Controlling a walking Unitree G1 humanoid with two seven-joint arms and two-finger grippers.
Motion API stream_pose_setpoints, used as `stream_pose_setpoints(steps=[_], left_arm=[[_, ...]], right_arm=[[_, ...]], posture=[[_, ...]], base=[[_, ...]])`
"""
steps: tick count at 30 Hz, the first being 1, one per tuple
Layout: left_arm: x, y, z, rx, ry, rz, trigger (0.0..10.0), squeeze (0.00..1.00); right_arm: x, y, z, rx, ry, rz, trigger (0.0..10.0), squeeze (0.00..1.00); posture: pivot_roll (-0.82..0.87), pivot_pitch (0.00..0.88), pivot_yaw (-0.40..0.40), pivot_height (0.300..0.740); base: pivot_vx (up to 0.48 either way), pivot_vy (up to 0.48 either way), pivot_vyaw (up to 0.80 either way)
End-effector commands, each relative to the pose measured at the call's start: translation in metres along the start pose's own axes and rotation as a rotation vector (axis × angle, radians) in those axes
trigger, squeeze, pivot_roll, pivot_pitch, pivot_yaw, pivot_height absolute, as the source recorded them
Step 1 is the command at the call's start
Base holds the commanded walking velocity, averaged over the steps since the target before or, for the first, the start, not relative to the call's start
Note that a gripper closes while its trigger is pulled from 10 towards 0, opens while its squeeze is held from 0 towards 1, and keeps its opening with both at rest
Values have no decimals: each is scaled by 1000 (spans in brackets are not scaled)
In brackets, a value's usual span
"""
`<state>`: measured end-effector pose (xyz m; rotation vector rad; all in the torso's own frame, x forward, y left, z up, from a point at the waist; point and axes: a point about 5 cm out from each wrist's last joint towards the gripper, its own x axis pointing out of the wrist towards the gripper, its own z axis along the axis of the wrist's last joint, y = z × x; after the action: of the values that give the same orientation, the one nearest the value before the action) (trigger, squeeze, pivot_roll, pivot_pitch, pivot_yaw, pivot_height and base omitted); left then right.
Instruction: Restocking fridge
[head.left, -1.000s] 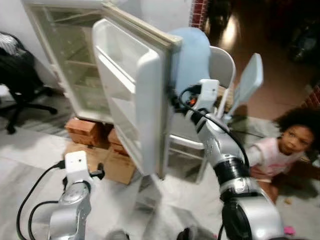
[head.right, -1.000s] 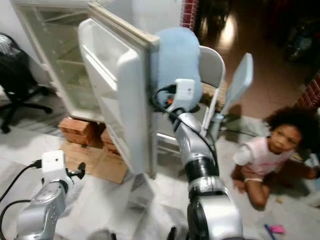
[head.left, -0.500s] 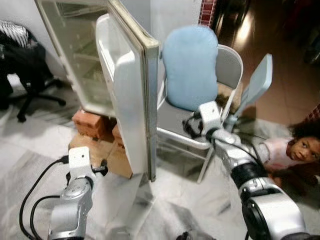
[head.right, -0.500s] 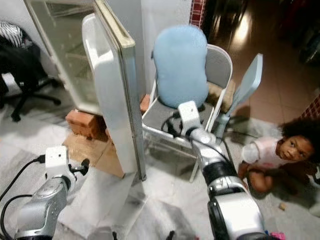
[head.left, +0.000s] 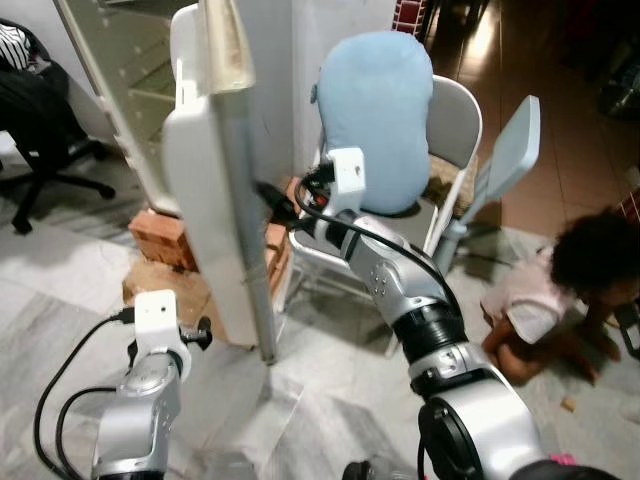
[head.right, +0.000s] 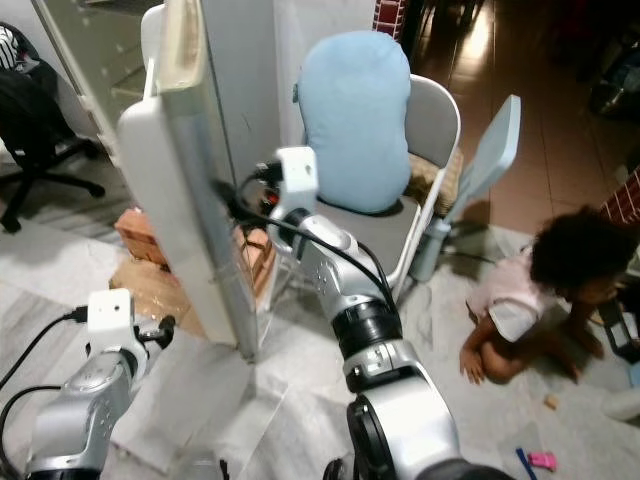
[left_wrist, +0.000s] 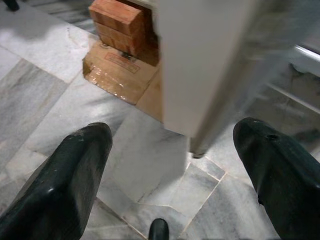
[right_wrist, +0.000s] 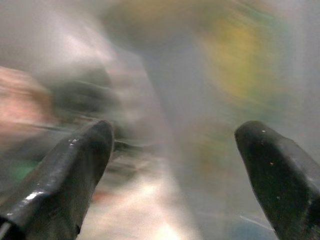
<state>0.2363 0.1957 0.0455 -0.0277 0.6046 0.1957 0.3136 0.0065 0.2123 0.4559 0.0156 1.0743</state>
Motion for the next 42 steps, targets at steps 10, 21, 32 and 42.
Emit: stream_pose_setpoints(steps=[10, 21, 32, 42], left_arm=[[6, 6, 12, 8, -69, 19, 10000, 0], [24, 36, 45, 85, -206, 118, 10000, 0], [42, 63, 77, 136, -292, 189, 10000, 0], [44, 60, 72, 119, -316, 202, 10000, 0]], right_arm=[[-69, -62, -63, -213, 345, -335, 10000, 0], [-127, -83, -67, -232, 307, -639, 10000, 0], [-166, -83, -66, -244, 268, -776, 10000, 0], [-168, -76, -72, -263, 270, -770, 10000, 0]], posture=[[73, 0, -10, 740], [64, 0, -16, 740], [42, 0, -10, 740], [42, 0, -7, 740]], base=[[0, 0, 0], [0, 194, 0], [0, 480, 0], [0, 480, -519]])
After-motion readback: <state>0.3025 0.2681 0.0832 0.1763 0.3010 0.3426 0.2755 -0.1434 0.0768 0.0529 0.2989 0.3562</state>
